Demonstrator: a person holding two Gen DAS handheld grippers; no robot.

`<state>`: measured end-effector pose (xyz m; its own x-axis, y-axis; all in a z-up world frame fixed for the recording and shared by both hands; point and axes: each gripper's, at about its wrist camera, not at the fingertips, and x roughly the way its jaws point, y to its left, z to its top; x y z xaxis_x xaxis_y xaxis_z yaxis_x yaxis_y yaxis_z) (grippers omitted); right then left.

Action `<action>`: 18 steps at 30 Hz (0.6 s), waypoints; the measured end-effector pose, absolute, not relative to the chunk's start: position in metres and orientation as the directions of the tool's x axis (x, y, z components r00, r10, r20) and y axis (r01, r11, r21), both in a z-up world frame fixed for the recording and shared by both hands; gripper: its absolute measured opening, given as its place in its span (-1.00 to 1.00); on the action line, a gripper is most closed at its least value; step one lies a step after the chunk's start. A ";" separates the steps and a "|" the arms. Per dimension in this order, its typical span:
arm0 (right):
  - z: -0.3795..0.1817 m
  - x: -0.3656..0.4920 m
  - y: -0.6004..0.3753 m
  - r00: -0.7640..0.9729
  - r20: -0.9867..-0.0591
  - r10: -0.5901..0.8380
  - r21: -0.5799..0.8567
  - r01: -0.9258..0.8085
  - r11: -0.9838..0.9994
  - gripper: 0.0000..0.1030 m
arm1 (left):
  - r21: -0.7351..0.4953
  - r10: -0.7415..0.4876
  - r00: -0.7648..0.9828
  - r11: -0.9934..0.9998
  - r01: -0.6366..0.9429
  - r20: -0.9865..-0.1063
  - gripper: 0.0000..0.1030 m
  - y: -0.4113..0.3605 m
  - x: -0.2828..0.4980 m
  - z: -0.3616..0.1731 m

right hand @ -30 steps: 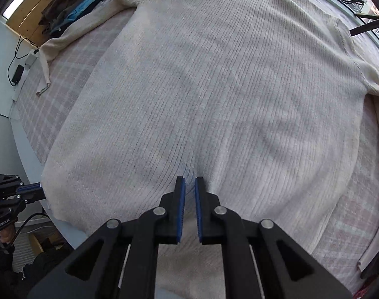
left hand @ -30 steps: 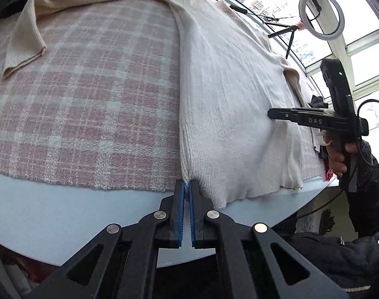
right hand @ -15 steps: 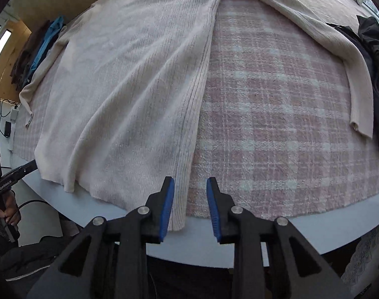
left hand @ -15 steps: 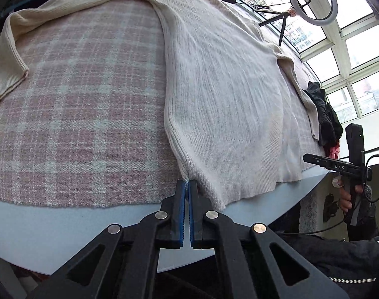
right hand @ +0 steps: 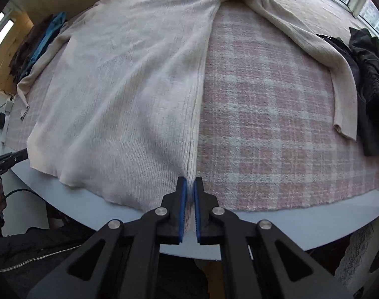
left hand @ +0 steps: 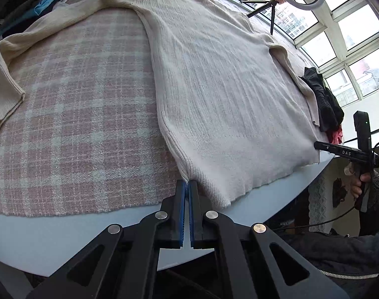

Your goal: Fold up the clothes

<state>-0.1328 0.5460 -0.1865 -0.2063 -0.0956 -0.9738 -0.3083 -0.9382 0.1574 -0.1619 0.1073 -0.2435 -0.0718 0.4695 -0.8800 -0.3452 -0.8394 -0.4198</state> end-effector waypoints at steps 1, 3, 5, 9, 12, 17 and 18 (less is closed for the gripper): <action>-0.190 -0.130 0.553 -0.199 -0.974 -0.112 0.175 -0.331 -0.927 -0.88 | -0.418 0.465 -0.063 -0.840 -0.347 -0.883 -0.96 0.108 -0.161 -0.246; -0.200 -0.127 0.560 -0.182 -0.970 -0.164 0.219 -0.351 -0.910 -0.85 | -0.404 0.448 -0.052 -0.845 -0.351 -0.892 -0.97 0.110 -0.159 -0.250; -0.208 -0.132 0.552 -0.143 -0.973 -0.183 0.221 -0.336 -0.915 -0.82 | -0.404 0.448 -0.052 -0.844 -0.352 -0.892 -0.96 0.108 -0.158 -0.248; -0.195 -0.149 0.547 -0.171 -0.976 -0.136 0.181 -0.285 -0.941 -0.66 | -0.409 0.453 -0.051 -0.843 -0.350 -0.890 -0.96 0.102 -0.160 -0.240; -0.179 -0.186 0.563 -0.276 -0.956 -0.100 0.182 -0.293 -0.938 -0.39 | -0.411 0.452 -0.029 -0.833 -0.369 -0.891 -0.96 0.104 -0.162 -0.239; -0.193 -0.271 0.582 -0.346 -0.936 -0.068 0.186 -0.320 -0.929 -0.36 | -0.355 0.398 -0.024 -0.844 -0.401 -0.917 -0.96 0.121 -0.163 -0.243; -0.199 -0.283 0.583 -0.340 -0.939 -0.055 0.174 -0.330 -0.928 -0.36 | -0.342 0.384 -0.024 -0.848 -0.405 -0.923 -0.96 0.124 -0.162 -0.245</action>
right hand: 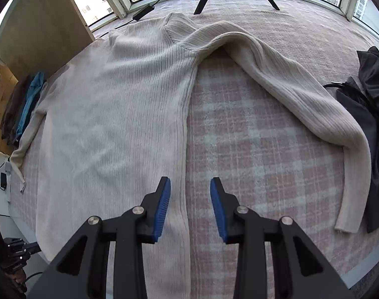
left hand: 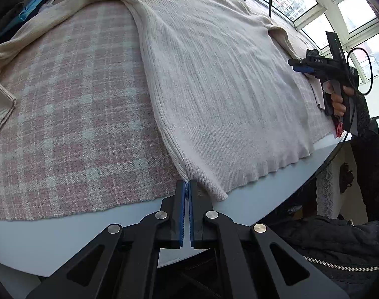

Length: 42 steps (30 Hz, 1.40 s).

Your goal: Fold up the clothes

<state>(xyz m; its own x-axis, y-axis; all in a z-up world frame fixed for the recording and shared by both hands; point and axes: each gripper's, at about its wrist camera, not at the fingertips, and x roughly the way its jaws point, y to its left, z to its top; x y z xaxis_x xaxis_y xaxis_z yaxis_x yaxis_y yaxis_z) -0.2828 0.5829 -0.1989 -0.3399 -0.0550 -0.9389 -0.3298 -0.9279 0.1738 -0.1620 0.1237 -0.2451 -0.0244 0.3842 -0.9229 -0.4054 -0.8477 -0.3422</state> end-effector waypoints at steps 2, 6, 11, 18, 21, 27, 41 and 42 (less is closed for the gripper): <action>-0.212 -0.302 0.584 -0.326 -0.945 -0.036 0.154 -0.345 -0.926 -0.63 | -0.323 0.363 -0.024 -0.856 -0.404 -0.931 -0.96 0.125 -0.161 -0.249; -0.214 -0.306 0.585 -0.259 -0.953 0.161 -0.080 -0.295 -0.952 -0.96 | -0.348 0.372 -0.002 -0.872 -0.345 -0.928 -0.95 0.109 -0.162 -0.253; -0.176 -0.296 0.612 -0.322 -0.942 0.096 0.028 -0.358 -0.933 -0.86 | -0.302 0.324 -0.031 -0.910 -0.283 -0.946 -1.00 0.073 -0.180 -0.237; -0.181 -0.362 0.629 -0.397 -0.911 -0.112 0.266 -0.357 -0.895 -0.51 | -0.268 0.361 -0.198 -0.885 -0.381 -0.911 -0.96 0.112 -0.293 -0.209; -0.206 -0.387 0.643 -0.420 -0.884 -0.205 0.382 -0.399 -0.833 -0.47 | -0.297 0.397 -0.214 -0.875 -0.383 -0.893 -0.99 0.144 -0.342 -0.221; -0.224 -0.414 0.654 -0.469 -0.855 -0.223 0.431 -0.400 -0.809 -0.44 | -0.249 0.334 -0.171 -0.888 -0.386 -0.927 -0.95 0.182 -0.390 -0.260; -0.198 -0.408 0.634 -0.400 -0.912 -0.092 0.243 -0.344 -0.907 -0.53 | -0.187 0.281 -0.253 -0.922 -0.339 -0.926 -0.92 0.123 -0.374 -0.235; -0.191 -0.402 0.631 -0.406 -0.907 -0.110 0.258 -0.330 -0.908 -0.53 | -0.154 0.248 -0.275 -0.934 -0.323 -0.929 -0.92 0.106 -0.370 -0.227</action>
